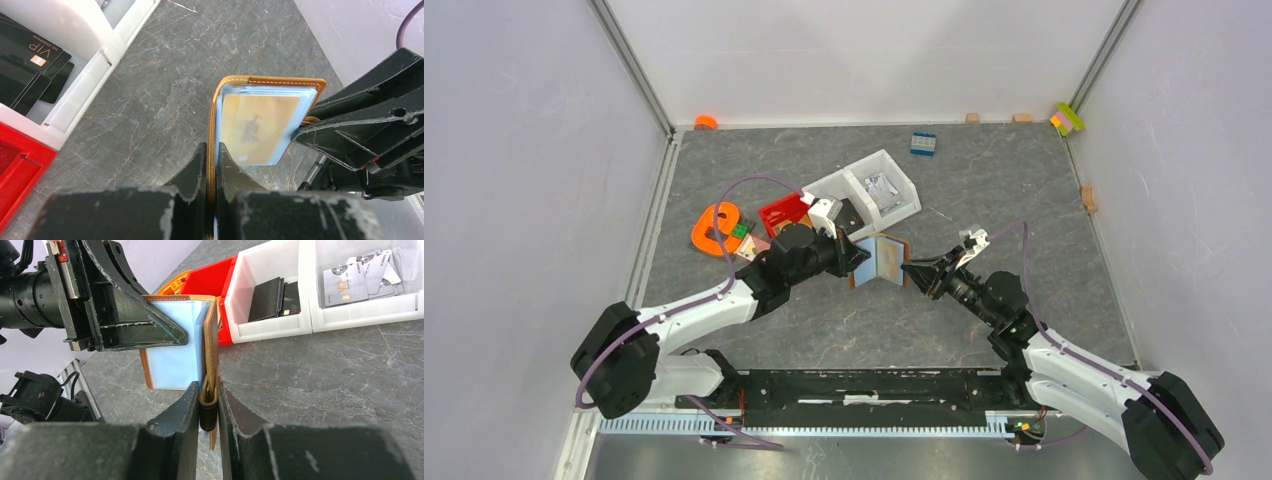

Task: Take the credit cards out of the card holder
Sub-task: Remove the credit card from the card holder.

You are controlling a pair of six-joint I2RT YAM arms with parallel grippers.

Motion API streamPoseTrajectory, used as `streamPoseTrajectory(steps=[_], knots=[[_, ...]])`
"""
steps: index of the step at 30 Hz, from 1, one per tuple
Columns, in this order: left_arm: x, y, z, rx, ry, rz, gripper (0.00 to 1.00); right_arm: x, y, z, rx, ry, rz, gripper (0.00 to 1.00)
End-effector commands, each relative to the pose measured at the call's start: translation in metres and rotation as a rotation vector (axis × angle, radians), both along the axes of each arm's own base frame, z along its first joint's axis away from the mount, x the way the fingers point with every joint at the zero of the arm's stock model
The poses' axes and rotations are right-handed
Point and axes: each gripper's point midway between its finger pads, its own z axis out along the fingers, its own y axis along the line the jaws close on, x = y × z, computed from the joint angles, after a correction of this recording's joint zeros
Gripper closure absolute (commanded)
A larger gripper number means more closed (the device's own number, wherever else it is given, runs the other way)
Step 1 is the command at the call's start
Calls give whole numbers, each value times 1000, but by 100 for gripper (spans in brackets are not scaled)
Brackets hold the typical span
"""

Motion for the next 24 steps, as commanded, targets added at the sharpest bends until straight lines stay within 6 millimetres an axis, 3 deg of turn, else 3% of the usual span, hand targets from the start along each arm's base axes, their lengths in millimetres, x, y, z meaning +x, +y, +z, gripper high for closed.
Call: streamPoseTrajectory(steps=[1, 18, 24], knots=[[11, -3, 28, -70, -30, 34, 98, 6, 1, 18, 14, -51, -15, 77], [-11, -25, 45, -161, -46, -140, 98, 15, -1, 8, -41, -21, -48, 75], [-14, -30, 42, -166, -36, -168, 98, 9, 6, 14, -26, -39, 8, 75]])
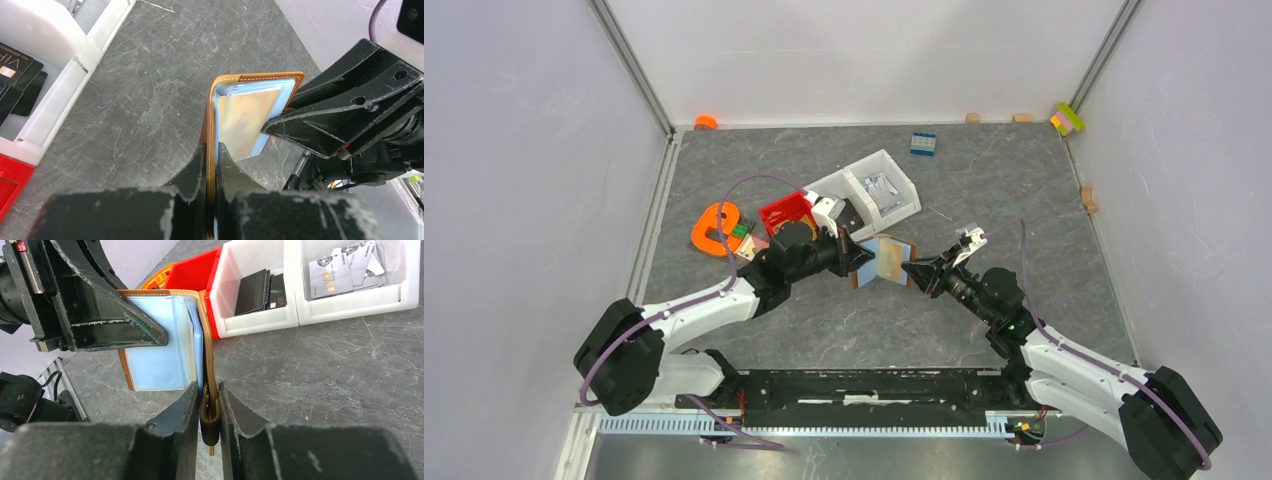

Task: Take the credit cards out of the card holder
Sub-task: Remove the credit card from the card holder.

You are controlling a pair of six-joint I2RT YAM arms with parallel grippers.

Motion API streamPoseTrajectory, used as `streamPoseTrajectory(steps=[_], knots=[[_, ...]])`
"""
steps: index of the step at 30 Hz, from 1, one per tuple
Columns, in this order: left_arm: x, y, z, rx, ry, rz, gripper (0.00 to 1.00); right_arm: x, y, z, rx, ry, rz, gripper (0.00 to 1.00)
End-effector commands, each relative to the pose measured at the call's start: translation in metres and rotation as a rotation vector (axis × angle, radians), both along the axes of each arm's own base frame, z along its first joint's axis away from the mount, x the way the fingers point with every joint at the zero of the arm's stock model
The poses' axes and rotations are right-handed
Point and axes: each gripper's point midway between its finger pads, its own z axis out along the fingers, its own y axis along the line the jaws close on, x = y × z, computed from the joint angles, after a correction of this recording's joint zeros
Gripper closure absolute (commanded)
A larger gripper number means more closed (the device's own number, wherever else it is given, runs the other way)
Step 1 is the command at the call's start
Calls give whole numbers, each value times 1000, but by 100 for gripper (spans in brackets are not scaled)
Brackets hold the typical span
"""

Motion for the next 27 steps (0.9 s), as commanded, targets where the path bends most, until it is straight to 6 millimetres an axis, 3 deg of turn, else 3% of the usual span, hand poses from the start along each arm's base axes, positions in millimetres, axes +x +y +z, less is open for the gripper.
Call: streamPoseTrajectory(steps=[1, 9, 10, 13, 15, 18, 21, 27], knots=[[-5, -20, 35, -119, -28, -79, 98, 0, 12, 25, 28, -65, 58, 75], [-4, -20, 32, -111, -19, -73, 98, -6, 22, 26, 32, -65, 131, 61], [-3, -19, 32, -106, -17, -62, 98, -7, 22, 27, 36, -68, 134, 61], [9, -9, 23, -58, 1, 25, 98, -10, 22, 31, 47, -88, 143, 78], [13, -3, 19, -45, 7, 56, 98, -11, 22, 35, 55, -101, 148, 81], [10, -8, 21, -72, 12, 21, 98, -13, 23, 37, 59, -108, 160, 82], [8, -12, 21, -79, 22, -1, 98, -14, 25, 36, 56, -106, 173, 76], [21, 3, 12, -66, 59, 83, 98, -16, 23, 39, 65, -122, 173, 75]])
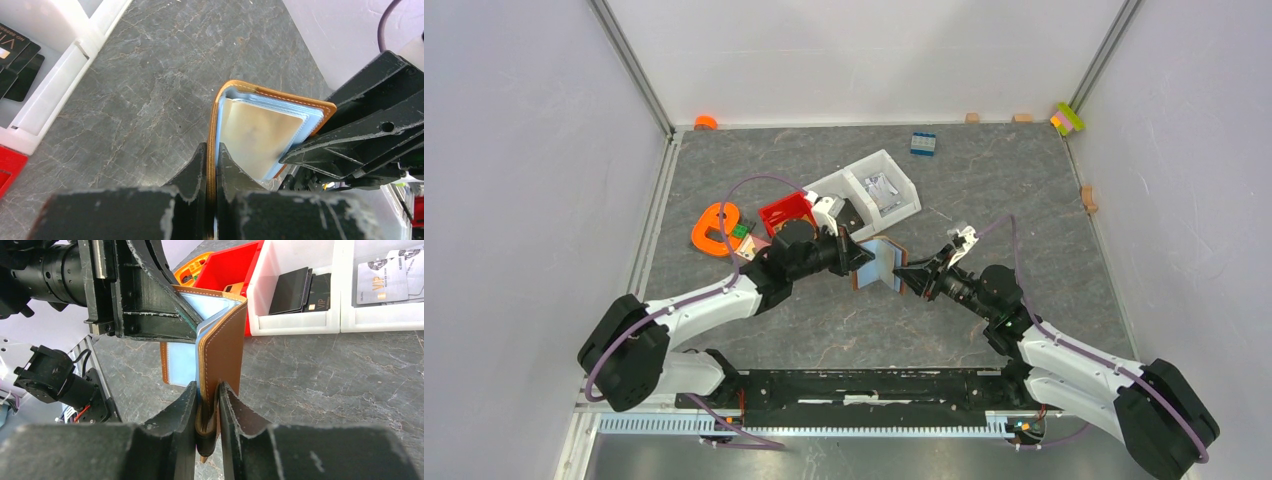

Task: Take the credit cards out of the card holder
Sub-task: Remove the credit card from the card holder.

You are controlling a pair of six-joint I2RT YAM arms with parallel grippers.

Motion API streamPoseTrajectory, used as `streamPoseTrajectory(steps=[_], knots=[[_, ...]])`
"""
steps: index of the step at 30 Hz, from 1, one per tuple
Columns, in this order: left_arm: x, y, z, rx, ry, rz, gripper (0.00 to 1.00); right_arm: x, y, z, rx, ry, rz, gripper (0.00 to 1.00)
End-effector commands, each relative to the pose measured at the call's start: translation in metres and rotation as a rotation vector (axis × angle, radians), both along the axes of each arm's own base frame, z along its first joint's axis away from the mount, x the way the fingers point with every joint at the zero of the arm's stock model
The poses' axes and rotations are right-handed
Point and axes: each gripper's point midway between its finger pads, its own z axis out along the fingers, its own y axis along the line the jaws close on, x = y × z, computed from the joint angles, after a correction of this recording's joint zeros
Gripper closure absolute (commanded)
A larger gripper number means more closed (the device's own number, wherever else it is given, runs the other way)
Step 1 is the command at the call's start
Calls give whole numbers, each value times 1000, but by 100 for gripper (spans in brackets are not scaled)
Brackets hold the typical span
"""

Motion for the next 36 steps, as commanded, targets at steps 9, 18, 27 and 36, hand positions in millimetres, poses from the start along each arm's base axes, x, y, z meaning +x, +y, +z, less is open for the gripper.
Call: streamPoseTrajectory(steps=[9, 18, 27, 36], knots=[[16, 1, 21, -98, 19, 37, 98, -3, 4, 36, 67, -115, 34, 71], [12, -7, 24, -130, 31, -15, 98, -5, 3, 39, 73, -134, 37, 83], [1, -18, 33, -182, 22, -109, 98, 17, -5, 16, -26, -50, -72, 96], [-6, -30, 32, -201, 41, -195, 98, 28, -6, -4, -99, 25, -117, 75]])
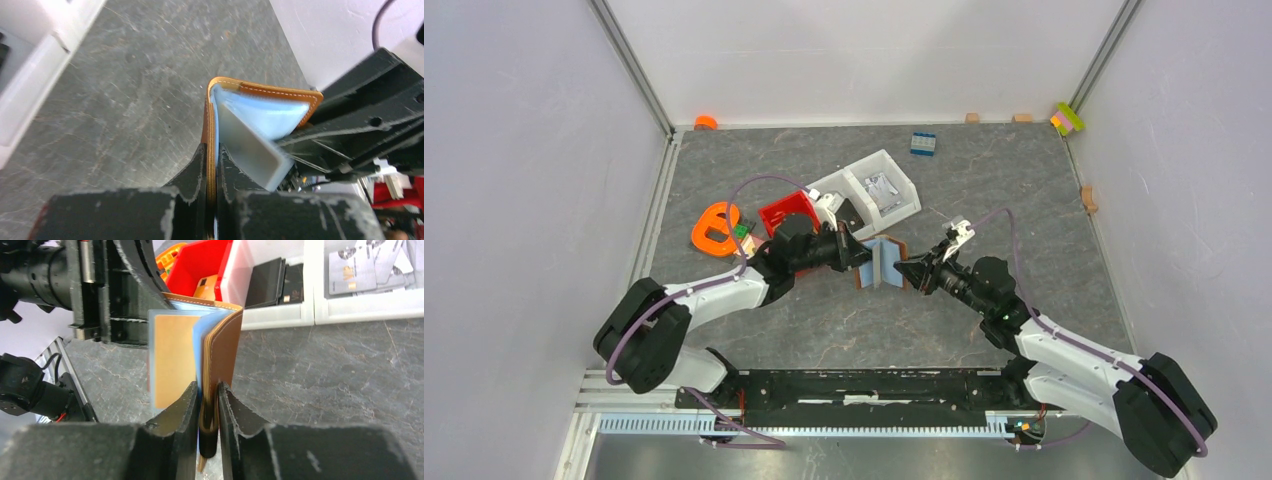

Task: Take the credit cards out of the card holder
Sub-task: Remove the credit card from the card holder.

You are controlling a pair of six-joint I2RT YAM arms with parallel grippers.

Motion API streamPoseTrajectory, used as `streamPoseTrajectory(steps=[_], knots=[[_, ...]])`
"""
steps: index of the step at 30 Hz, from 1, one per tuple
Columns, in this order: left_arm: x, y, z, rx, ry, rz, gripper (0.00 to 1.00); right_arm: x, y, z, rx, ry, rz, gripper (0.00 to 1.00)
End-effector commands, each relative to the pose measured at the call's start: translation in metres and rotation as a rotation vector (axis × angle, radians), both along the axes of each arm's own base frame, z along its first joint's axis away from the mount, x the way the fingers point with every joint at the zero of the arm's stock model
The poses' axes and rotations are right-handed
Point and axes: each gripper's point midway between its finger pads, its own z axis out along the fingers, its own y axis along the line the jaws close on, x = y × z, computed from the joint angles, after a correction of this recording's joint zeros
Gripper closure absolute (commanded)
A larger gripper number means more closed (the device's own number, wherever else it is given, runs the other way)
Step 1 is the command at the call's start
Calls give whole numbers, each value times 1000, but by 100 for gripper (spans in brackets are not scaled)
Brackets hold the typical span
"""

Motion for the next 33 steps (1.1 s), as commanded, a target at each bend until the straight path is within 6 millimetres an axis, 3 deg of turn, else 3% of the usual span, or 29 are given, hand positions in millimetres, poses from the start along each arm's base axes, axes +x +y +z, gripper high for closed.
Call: streamPoseTrajectory(steps=[1, 5, 10, 18, 26, 33], knots=[[-12, -23, 42, -129, -50, -129, 98, 9, -1, 1, -35, 0, -31, 70], [-13, -23, 42, -129, -51, -129, 98, 10, 0, -2, -44, 9, -31, 58], [-12, -23, 42, -128, -50, -124, 97, 10, 1, -3, -46, 19, -23, 80], [-6, -18, 38, -105, -41, -79, 57, 15, -9, -6, -51, 37, -91, 90], [-9, -17, 41, -121, -54, -89, 35, 14, -7, -7, -34, 53, -83, 94], [-16, -17, 55, -176, -96, -111, 22, 14, -6, -8, -22, 71, -70, 96]])
